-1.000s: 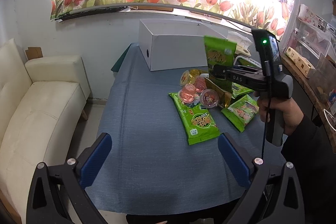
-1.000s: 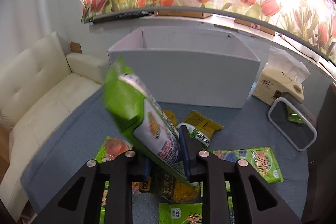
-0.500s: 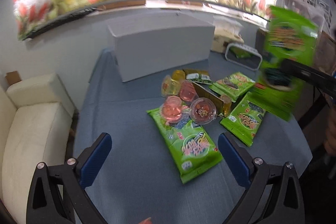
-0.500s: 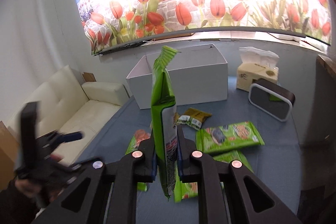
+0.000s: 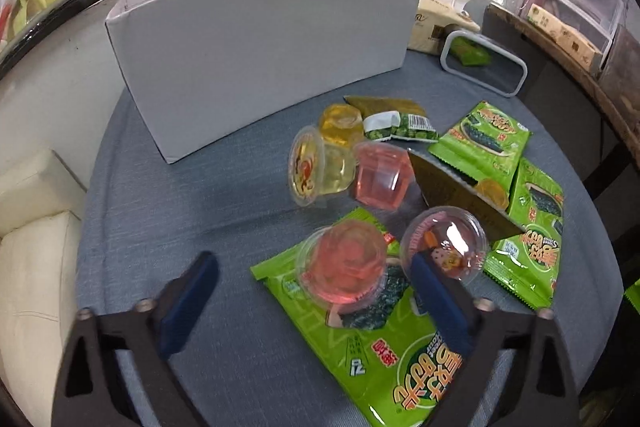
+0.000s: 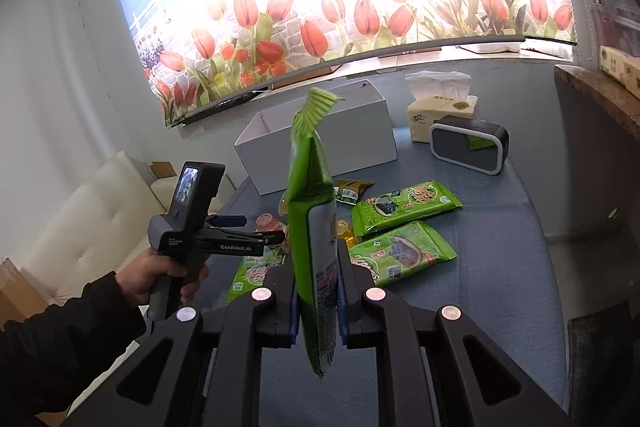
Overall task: Organize snacks
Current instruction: 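Grasp a pink jelly cup with the left tool while the right tool holds the bag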
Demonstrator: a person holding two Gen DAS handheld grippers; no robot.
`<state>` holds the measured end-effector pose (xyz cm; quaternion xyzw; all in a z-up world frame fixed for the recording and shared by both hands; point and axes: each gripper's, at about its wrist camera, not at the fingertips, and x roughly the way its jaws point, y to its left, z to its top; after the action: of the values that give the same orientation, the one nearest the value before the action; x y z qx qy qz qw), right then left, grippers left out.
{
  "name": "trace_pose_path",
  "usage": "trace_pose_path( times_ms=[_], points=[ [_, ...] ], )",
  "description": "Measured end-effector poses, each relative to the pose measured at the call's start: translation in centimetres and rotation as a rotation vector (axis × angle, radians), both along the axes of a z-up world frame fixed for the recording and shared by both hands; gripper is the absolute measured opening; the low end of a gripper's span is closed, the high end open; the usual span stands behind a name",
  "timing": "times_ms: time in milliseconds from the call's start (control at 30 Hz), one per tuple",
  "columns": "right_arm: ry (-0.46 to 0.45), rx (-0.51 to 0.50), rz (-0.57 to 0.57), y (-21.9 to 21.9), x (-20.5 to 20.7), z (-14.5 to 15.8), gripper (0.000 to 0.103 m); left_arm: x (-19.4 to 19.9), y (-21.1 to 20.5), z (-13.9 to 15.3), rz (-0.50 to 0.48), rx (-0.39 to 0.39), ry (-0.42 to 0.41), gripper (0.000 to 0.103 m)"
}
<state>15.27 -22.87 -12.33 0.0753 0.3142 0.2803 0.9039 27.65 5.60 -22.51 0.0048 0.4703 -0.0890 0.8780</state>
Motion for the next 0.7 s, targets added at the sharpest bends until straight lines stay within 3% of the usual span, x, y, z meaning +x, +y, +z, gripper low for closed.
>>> trace_pose_path(
  times_ms=[33, 133, 233, 400, 467, 700],
  points=[
    [0.002, 0.0, 0.001, 0.0, 0.0, 0.0, 0.015, 0.1, 0.1, -0.1, 0.007, 0.004, 0.004, 0.076],
    [0.008, 0.0, 0.001, 0.0, -0.1, -0.2, 0.015, 0.3, 0.1, -0.2, -0.016, -0.015, 0.001, 0.069],
    [-0.002, 0.001, -0.002, 0.1, -0.3, -0.2, 0.015, 0.2, -0.4, -0.1, -0.04, -0.038, -0.006, 0.047],
    [0.011, -0.002, -0.001, 0.5, -0.3, -0.2, 0.015, 0.0, -0.8, 0.1, -0.056, -0.024, -0.012, 0.046],
    [0.007, -0.003, 0.0, 0.6, -0.4, -0.2, 0.015, -0.3, -0.6, 0.6, -0.061, -0.055, -0.028, 0.046],
    [0.004, -0.004, 0.013, 1.3, -0.4, 0.0, 0.015, -2.2, -0.2, 4.7, -0.052, -0.088, -0.118, 0.046]
  ],
)
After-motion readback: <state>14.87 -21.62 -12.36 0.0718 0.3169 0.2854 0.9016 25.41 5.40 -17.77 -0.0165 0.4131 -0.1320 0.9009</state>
